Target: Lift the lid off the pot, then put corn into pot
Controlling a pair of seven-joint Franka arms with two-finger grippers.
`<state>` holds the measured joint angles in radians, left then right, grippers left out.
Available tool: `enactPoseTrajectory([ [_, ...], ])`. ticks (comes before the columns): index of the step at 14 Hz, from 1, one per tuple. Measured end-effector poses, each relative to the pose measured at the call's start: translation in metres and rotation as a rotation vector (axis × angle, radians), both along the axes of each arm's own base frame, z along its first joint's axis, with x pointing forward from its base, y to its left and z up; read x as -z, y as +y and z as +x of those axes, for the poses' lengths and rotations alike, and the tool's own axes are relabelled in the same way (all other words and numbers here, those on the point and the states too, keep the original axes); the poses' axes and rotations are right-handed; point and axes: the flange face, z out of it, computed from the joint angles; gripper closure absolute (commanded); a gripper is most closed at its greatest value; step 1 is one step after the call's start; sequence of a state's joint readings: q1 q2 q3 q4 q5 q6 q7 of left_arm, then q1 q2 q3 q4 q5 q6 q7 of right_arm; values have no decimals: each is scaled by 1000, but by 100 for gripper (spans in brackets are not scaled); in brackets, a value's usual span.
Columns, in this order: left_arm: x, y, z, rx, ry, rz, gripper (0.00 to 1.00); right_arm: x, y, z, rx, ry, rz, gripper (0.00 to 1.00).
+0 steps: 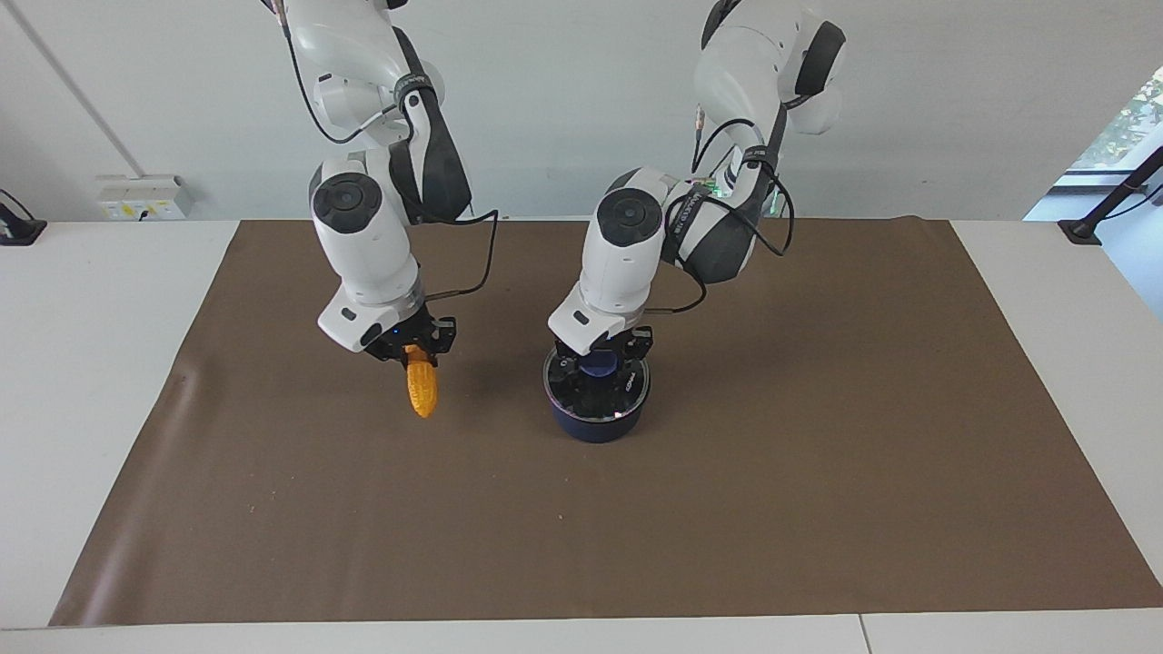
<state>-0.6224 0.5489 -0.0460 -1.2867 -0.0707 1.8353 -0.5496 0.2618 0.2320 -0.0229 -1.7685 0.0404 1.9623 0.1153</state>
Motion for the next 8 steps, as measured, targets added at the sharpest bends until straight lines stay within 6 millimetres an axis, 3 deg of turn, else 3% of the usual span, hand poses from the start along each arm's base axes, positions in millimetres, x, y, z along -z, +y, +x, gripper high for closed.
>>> enactPoseTrajectory([
  [2, -29, 8, -4, -13, -6, -11, 100, 3, 7, 1, 16, 8, 13, 100],
  [4, -63, 38, 2, -52, -11, -6, 100, 4, 13, 2, 21, 10, 29, 100],
  [6, -91, 99, 19, -75, 13, 15, 100, -3, 40, 0, 47, 0, 44, 100],
  [8, -105, 192, 48, -82, 54, 31, 100, -14, 91, -8, 66, -21, 53, 100],
])
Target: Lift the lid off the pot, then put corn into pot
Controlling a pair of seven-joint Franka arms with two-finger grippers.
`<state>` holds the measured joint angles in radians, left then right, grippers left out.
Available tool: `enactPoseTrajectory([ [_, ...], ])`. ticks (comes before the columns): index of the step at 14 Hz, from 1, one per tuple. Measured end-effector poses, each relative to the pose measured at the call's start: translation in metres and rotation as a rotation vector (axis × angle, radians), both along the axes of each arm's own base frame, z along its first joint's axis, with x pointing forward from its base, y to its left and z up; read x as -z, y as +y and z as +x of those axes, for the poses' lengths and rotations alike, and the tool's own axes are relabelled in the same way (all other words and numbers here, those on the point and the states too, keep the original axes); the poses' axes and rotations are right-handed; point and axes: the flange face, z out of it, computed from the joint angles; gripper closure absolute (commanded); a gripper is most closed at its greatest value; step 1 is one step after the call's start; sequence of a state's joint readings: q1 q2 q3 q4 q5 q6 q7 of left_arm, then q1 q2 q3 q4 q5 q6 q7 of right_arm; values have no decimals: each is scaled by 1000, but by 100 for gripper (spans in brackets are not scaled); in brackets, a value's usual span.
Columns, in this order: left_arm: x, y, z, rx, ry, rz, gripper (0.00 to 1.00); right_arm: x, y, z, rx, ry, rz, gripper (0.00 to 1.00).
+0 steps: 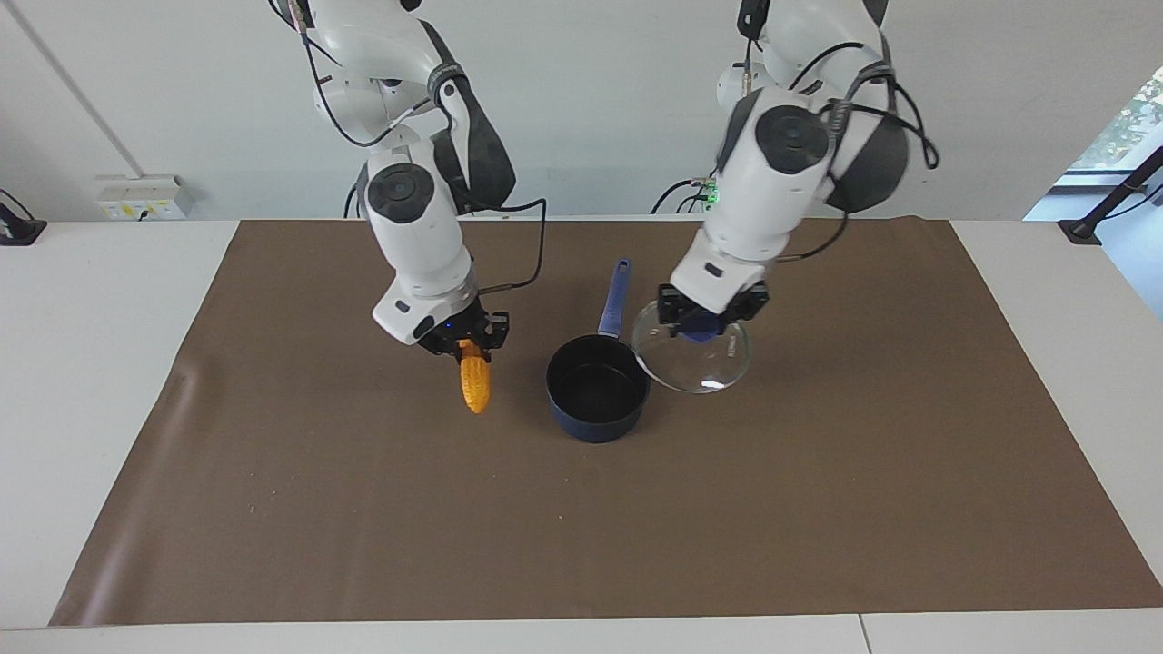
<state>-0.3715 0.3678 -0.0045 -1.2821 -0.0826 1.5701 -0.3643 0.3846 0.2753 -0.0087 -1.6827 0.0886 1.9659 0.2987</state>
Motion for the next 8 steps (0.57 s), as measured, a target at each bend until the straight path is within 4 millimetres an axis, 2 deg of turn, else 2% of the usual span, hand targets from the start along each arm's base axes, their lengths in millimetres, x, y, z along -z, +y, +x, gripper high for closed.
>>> enactPoseTrajectory([
  [1, 0, 49, 15, -9, 10, -2, 100, -5, 32, -7, 3, -10, 5, 100],
  [3, 17, 152, 35, -1, 26, -15, 100, -7, 93, -16, 23, -24, 13, 100],
  [4, 31, 200, 39, 21, 32, -21, 100, 1, 118, -19, 33, -23, 9, 100],
  [5, 49, 236, 40, 43, 25, -21, 100, 14, 139, -21, 39, -20, -10, 100],
  [6, 72, 259, 38, 51, 1, -16, 100, 29, 154, -23, 38, -23, -36, 100],
  [8, 126, 275, 21, 46, -32, -8, 100, 47, 163, -20, 40, -41, -55, 100],
])
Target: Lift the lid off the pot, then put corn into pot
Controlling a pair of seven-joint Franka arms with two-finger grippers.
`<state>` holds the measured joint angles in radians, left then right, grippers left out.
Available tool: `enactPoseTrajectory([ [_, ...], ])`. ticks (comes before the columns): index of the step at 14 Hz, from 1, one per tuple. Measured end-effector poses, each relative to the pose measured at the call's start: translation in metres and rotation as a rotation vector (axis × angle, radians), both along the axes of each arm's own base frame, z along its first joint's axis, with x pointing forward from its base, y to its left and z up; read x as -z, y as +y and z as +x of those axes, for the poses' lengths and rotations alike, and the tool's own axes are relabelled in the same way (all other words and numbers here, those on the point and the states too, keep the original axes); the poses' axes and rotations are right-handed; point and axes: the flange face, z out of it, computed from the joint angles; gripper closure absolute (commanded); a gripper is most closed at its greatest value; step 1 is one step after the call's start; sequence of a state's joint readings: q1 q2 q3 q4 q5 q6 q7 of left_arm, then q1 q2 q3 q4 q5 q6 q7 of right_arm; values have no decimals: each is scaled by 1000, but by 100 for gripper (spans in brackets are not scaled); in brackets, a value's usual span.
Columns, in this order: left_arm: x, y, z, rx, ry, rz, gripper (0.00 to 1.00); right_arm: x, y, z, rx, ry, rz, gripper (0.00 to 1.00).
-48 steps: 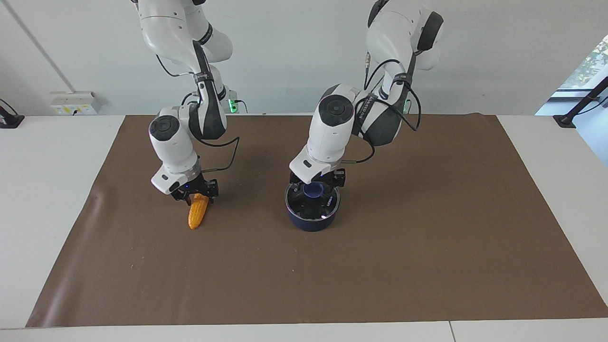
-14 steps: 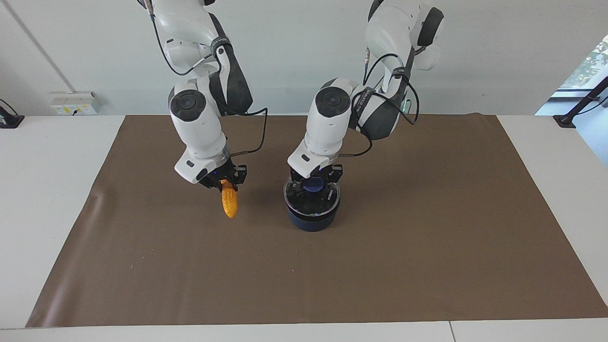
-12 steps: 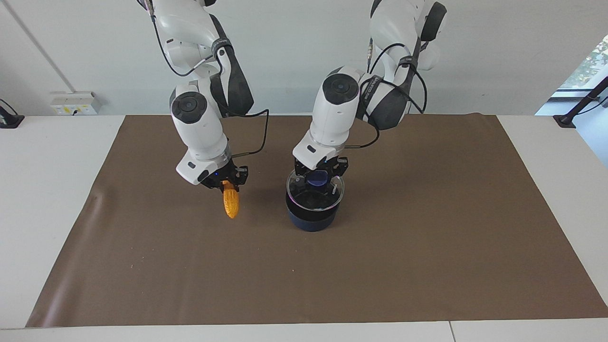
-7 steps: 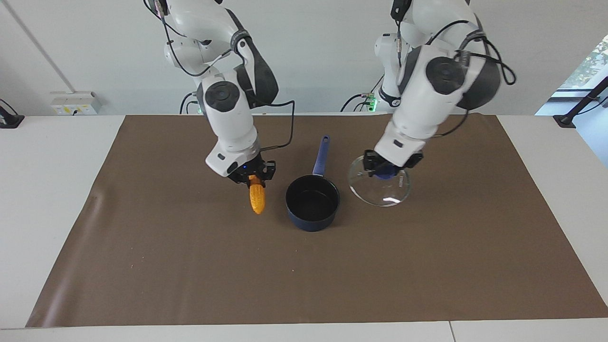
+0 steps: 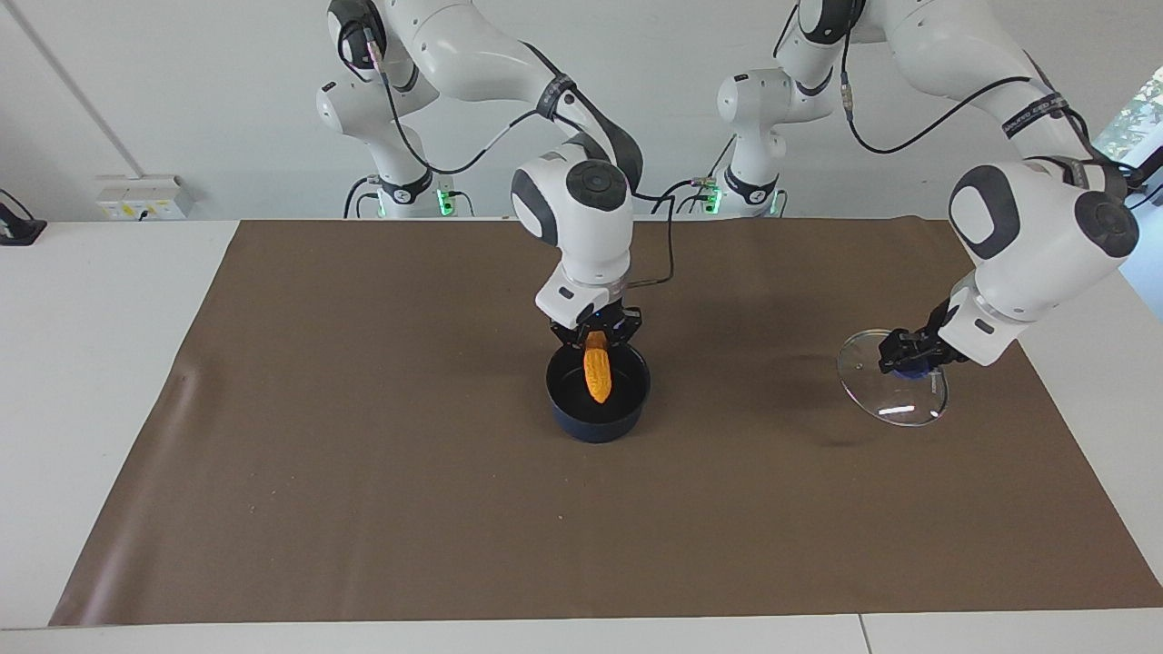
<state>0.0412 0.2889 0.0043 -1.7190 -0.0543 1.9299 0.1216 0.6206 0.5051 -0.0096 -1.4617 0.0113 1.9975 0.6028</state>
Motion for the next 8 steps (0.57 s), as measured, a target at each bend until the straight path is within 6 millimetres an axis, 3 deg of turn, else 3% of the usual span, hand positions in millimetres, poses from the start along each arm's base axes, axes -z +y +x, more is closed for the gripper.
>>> enactPoseTrajectory([
  [1, 22, 1, -11, 3, 4, 1, 100, 4, -3, 4, 6, -3, -1, 100],
  [3, 43, 1, -26, 14, 16, 1, 100, 12, -5, 9, 13, -11, 2, 100],
  [8, 54, 9, -36, 2, 20, 2, 100, 24, -5, 12, 19, -20, 17, 100],
])
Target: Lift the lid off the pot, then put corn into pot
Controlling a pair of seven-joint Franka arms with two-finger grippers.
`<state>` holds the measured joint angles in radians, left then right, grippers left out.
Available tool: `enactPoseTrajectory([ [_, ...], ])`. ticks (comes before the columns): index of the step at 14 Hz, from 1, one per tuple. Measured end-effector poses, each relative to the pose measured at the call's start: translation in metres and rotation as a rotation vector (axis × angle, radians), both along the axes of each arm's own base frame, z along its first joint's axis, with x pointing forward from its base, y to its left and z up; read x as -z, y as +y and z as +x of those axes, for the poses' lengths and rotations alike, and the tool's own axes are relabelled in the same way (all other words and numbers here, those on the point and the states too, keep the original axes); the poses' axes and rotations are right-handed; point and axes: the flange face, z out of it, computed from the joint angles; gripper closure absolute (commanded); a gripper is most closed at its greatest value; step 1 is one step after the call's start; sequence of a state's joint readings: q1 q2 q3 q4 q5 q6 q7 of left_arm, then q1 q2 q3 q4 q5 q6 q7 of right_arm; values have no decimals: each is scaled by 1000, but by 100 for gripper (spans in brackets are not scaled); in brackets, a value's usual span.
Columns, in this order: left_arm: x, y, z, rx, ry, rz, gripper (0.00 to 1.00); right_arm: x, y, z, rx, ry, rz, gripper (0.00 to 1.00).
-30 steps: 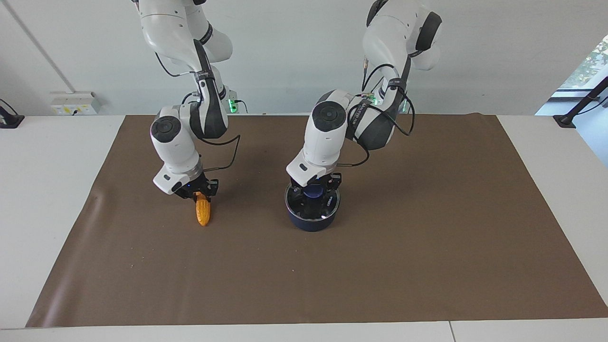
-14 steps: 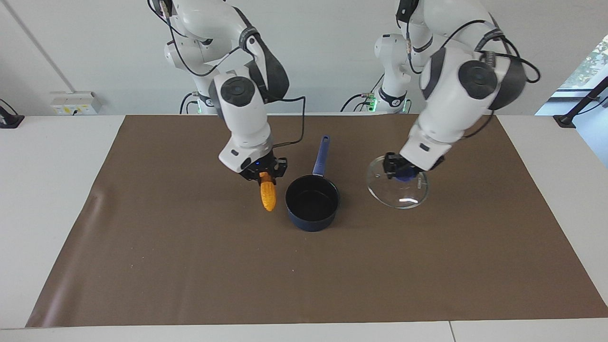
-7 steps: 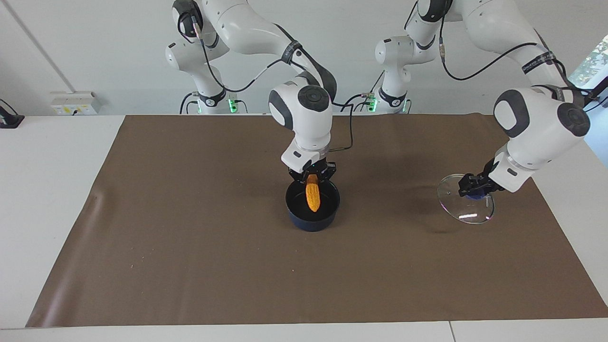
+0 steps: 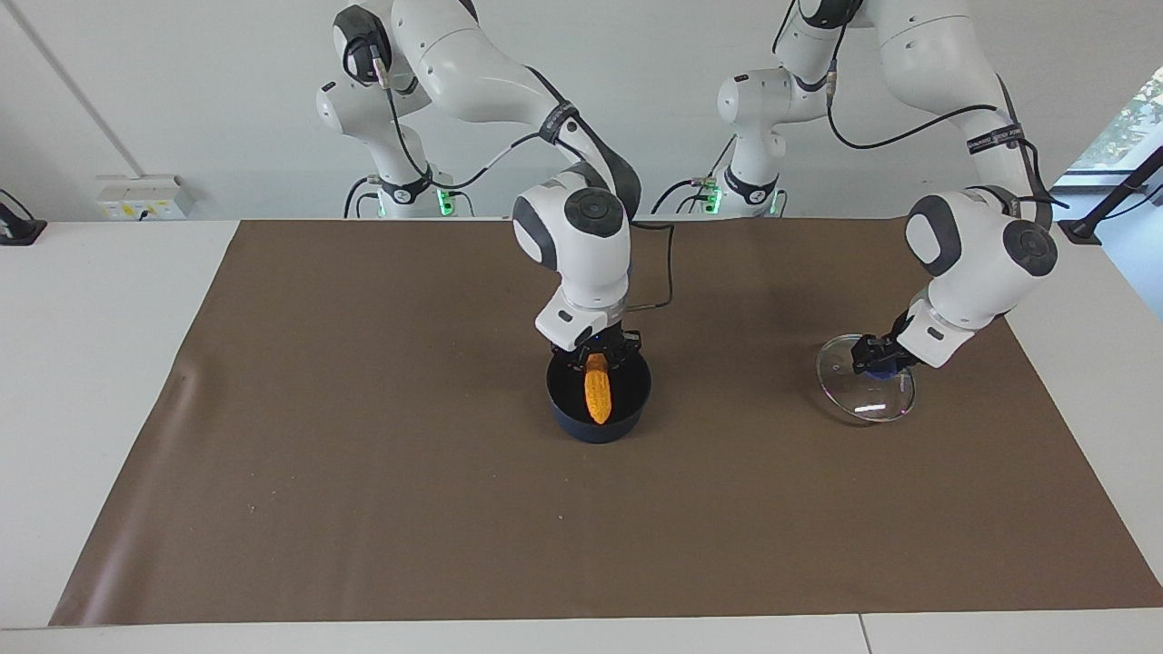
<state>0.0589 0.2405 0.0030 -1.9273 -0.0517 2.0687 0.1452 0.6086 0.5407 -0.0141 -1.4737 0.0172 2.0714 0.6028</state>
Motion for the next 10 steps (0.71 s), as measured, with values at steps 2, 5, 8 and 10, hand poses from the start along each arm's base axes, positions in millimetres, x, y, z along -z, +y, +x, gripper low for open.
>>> enactPoseTrajectory([
  [2, 11, 13, -5, -17, -9, 2, 100, 17, -1, -1, 0, -8, 5, 100],
  [5, 16, 16, -7, -20, -13, 2, 100, 21, 0, -1, 0, -11, 6, 100],
  [8, 16, 14, -7, -17, -16, 2, 100, 30, -2, -3, 1, -20, 13, 100],
  [10, 16, 14, -6, -15, -29, 3, 100, 38, -3, -4, 2, -26, 16, 98],
])
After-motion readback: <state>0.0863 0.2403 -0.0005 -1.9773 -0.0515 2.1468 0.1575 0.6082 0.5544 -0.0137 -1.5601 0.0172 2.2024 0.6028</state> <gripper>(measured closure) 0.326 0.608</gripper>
